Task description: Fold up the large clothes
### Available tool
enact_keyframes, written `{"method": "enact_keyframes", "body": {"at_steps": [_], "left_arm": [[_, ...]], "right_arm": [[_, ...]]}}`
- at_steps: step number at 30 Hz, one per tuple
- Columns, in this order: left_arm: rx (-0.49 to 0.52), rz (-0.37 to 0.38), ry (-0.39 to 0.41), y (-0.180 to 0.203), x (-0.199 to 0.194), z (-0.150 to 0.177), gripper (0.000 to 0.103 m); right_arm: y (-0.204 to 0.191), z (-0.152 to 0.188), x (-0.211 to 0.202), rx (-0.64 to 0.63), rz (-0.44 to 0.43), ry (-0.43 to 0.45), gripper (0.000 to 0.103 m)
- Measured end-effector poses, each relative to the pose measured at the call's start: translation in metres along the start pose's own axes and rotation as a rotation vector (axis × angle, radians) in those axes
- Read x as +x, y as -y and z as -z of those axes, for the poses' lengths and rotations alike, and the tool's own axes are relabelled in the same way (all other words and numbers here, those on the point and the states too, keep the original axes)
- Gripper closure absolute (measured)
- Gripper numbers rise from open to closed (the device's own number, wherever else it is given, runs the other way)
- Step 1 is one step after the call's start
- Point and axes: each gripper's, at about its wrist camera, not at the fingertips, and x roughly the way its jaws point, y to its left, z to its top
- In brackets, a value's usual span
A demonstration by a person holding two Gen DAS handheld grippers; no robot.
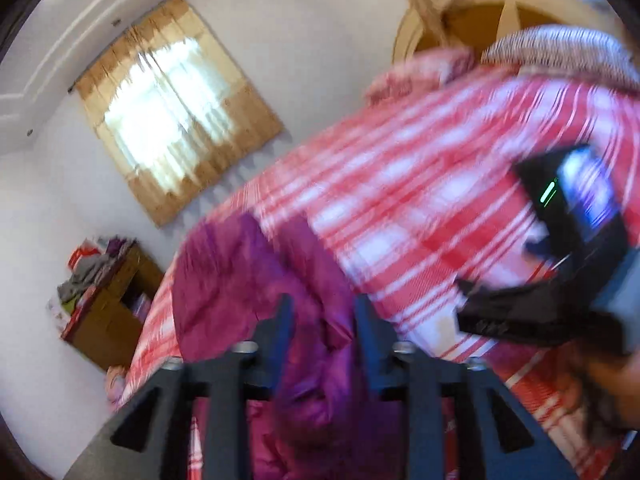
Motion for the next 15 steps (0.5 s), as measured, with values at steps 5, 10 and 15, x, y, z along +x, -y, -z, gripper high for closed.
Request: {"method": "enact_keyframes", "body": {"at_steps": [5, 10, 15], "left_arm": [[-0.114, -0.094, 0.07, -0.057, -0.025, 0.002, 0.015], [-0.385, -0.289, -0.162, -0.159, 0.024, 0.043, 0.015], [-0.603, -0.392, -0.317, -0.231, 0.064, 0.088, 0.015]], "right_arm": [[-0.001, -0.009, -0.012, -0.02, 0.038, 0.014, 0.032], [-0.029, -0.044, -0.056, -0.072, 0.019, 0.098, 0.043], [-0.109, -0.083, -0.086, -0.219, -0.019, 0.153, 0.046]]}}
